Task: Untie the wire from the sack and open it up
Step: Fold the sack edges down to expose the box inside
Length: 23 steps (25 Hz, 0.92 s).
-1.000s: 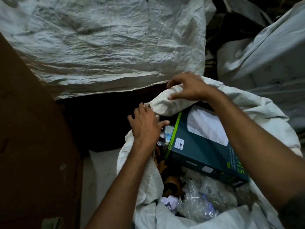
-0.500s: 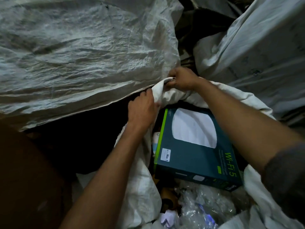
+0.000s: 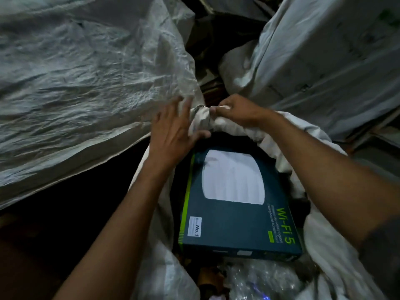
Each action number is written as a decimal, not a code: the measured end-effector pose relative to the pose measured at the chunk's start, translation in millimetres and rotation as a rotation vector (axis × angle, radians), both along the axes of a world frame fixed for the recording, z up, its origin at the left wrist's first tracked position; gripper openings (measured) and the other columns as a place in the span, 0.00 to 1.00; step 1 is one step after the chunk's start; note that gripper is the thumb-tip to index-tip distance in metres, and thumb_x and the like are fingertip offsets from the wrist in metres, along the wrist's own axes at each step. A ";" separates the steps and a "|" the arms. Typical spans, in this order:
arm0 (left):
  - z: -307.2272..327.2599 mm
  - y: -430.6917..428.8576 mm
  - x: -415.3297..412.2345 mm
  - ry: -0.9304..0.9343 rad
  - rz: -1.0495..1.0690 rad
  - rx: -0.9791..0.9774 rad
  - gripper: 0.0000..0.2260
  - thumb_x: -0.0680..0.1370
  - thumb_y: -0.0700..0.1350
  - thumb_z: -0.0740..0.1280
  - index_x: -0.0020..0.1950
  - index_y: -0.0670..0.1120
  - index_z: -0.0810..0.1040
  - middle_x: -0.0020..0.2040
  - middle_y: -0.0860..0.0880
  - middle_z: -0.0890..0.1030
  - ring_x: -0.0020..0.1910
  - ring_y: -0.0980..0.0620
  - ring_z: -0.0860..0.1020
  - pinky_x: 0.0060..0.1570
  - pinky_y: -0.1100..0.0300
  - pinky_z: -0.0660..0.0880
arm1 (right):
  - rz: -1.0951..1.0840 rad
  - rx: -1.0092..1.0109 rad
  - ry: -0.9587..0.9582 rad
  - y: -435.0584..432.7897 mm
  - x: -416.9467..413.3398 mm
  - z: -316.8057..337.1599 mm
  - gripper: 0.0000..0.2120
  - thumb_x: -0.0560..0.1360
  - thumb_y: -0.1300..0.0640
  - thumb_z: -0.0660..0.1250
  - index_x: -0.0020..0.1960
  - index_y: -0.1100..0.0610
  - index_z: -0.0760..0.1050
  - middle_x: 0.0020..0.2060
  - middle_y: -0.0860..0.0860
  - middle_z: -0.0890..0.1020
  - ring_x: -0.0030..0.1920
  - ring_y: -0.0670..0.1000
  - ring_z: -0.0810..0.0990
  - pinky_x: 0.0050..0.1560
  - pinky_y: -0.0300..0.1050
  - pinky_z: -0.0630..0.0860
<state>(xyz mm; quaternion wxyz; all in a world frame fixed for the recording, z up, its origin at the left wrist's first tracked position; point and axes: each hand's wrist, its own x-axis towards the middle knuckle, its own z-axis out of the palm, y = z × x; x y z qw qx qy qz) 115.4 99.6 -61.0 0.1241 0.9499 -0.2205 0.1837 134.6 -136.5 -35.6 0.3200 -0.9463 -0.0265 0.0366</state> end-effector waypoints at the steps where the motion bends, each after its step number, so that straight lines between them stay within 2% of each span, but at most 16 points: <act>1: 2.9 -11.4 9.9 0.005 -0.082 0.113 0.32 0.74 0.67 0.59 0.74 0.52 0.70 0.70 0.44 0.74 0.65 0.40 0.75 0.61 0.45 0.71 | 0.007 0.036 0.036 -2.6 5.7 3.2 0.36 0.73 0.28 0.66 0.41 0.64 0.79 0.31 0.53 0.72 0.34 0.51 0.70 0.37 0.46 0.65; 3: 3.0 -25.4 32.0 0.056 -0.120 0.218 0.21 0.78 0.57 0.61 0.69 0.53 0.75 0.63 0.44 0.79 0.57 0.38 0.81 0.54 0.46 0.75 | -0.067 -0.047 0.053 -6.2 4.2 7.9 0.33 0.71 0.29 0.68 0.44 0.62 0.80 0.35 0.52 0.77 0.38 0.51 0.75 0.42 0.47 0.68; 4: 0.0 -28.7 41.7 0.079 -0.106 0.215 0.17 0.79 0.52 0.63 0.67 0.53 0.78 0.61 0.43 0.80 0.55 0.38 0.81 0.52 0.46 0.76 | -0.137 -0.200 0.004 -6.6 -3.2 8.6 0.28 0.71 0.31 0.69 0.51 0.56 0.81 0.44 0.51 0.82 0.48 0.51 0.79 0.50 0.50 0.70; 6: -6.7 -32.6 49.0 0.117 -0.066 0.156 0.17 0.77 0.51 0.64 0.65 0.52 0.81 0.60 0.41 0.80 0.56 0.37 0.80 0.52 0.46 0.75 | -0.365 -0.538 -0.114 -1.9 -39.7 0.9 0.28 0.71 0.35 0.70 0.65 0.49 0.75 0.64 0.53 0.77 0.67 0.57 0.70 0.66 0.59 0.62; 8: -13.0 -43.9 43.7 0.091 -0.030 0.174 0.18 0.74 0.53 0.68 0.63 0.52 0.82 0.61 0.41 0.79 0.59 0.36 0.77 0.55 0.46 0.72 | -0.582 -0.658 -0.125 -1.2 -91.7 -11.0 0.30 0.70 0.37 0.71 0.69 0.45 0.70 0.70 0.53 0.69 0.72 0.60 0.63 0.69 0.64 0.55; 9: -15.5 -50.4 39.6 0.056 -0.006 0.224 0.19 0.74 0.52 0.70 0.64 0.52 0.82 0.62 0.42 0.78 0.60 0.37 0.75 0.56 0.45 0.71 | -0.645 -0.652 -0.104 -4.9 -111.1 -18.5 0.29 0.71 0.38 0.71 0.69 0.44 0.69 0.71 0.52 0.68 0.72 0.60 0.64 0.68 0.63 0.55; 11: -19.7 -59.1 30.4 0.019 0.014 0.280 0.20 0.74 0.48 0.71 0.66 0.51 0.80 0.65 0.43 0.75 0.63 0.38 0.73 0.57 0.45 0.70 | -0.670 -0.643 -0.088 -25.7 -129.3 -29.5 0.22 0.76 0.42 0.68 0.68 0.44 0.72 0.68 0.53 0.72 0.67 0.61 0.71 0.65 0.59 0.63; 13: -17.9 -58.8 24.0 0.003 0.000 0.295 0.23 0.74 0.47 0.72 0.69 0.50 0.78 0.66 0.42 0.74 0.64 0.38 0.72 0.58 0.44 0.70 | -0.555 -0.602 -0.081 -53.1 -120.5 -26.4 0.14 0.80 0.49 0.65 0.65 0.46 0.75 0.61 0.55 0.80 0.59 0.60 0.78 0.56 0.52 0.70; 14: -14.8 -56.7 21.5 0.011 0.004 0.300 0.24 0.74 0.46 0.73 0.70 0.50 0.77 0.67 0.42 0.73 0.64 0.38 0.71 0.58 0.44 0.69 | -0.524 -0.515 -0.060 -65.8 -107.0 -21.4 0.10 0.80 0.51 0.65 0.61 0.47 0.78 0.56 0.55 0.82 0.56 0.59 0.80 0.52 0.50 0.72; 15: -12.8 -56.1 20.0 0.021 0.016 0.302 0.25 0.73 0.47 0.73 0.71 0.50 0.76 0.67 0.42 0.73 0.65 0.38 0.71 0.59 0.44 0.69 | -0.542 -0.362 -0.032 -73.3 -94.7 -10.7 0.08 0.80 0.52 0.65 0.56 0.50 0.80 0.51 0.54 0.84 0.51 0.57 0.82 0.49 0.48 0.73; 17: -7.0 -59.8 17.5 -0.044 0.027 0.207 0.23 0.76 0.50 0.72 0.70 0.48 0.76 0.66 0.41 0.73 0.63 0.38 0.72 0.59 0.44 0.69 | -0.632 0.077 0.075 -95.1 -71.1 3.1 0.07 0.77 0.54 0.68 0.44 0.56 0.80 0.39 0.53 0.82 0.40 0.52 0.80 0.42 0.45 0.75; 18: -4.3 -64.9 15.5 -0.120 -0.004 0.132 0.22 0.77 0.54 0.70 0.68 0.47 0.76 0.65 0.42 0.73 0.62 0.39 0.72 0.59 0.45 0.68 | -0.661 0.278 0.131 -104.6 -63.9 6.1 0.07 0.74 0.54 0.70 0.42 0.57 0.79 0.37 0.53 0.81 0.38 0.52 0.81 0.40 0.45 0.78; 19: -3.2 -72.1 13.9 -0.187 -0.076 0.077 0.24 0.77 0.58 0.68 0.69 0.47 0.76 0.65 0.42 0.73 0.63 0.39 0.72 0.60 0.46 0.67 | -0.695 0.385 0.169 -108.7 -60.9 7.1 0.08 0.72 0.54 0.72 0.43 0.58 0.80 0.38 0.54 0.83 0.40 0.53 0.82 0.41 0.46 0.82; 21: -3.5 -98.1 13.0 -0.238 -0.290 0.090 0.32 0.74 0.62 0.67 0.75 0.50 0.70 0.68 0.42 0.73 0.65 0.40 0.72 0.63 0.47 0.66 | -0.693 0.402 0.174 -105.7 -67.3 7.3 0.08 0.76 0.53 0.71 0.42 0.57 0.79 0.39 0.52 0.83 0.41 0.51 0.82 0.40 0.38 0.80; 22: -5.4 -116.2 13.5 -0.234 -0.369 0.147 0.32 0.74 0.62 0.67 0.76 0.52 0.69 0.68 0.43 0.74 0.66 0.41 0.72 0.63 0.46 0.66 | -0.701 0.312 0.126 -100.3 -75.0 8.3 0.08 0.78 0.52 0.70 0.43 0.54 0.78 0.42 0.51 0.82 0.43 0.50 0.81 0.41 0.36 0.78; 23: -9.8 -134.8 15.4 -0.212 -0.403 0.208 0.29 0.74 0.61 0.68 0.73 0.53 0.72 0.66 0.45 0.76 0.66 0.42 0.73 0.63 0.46 0.65 | -0.718 0.149 0.063 -92.7 -86.7 9.9 0.07 0.79 0.49 0.68 0.47 0.52 0.79 0.48 0.52 0.82 0.50 0.52 0.81 0.48 0.38 0.76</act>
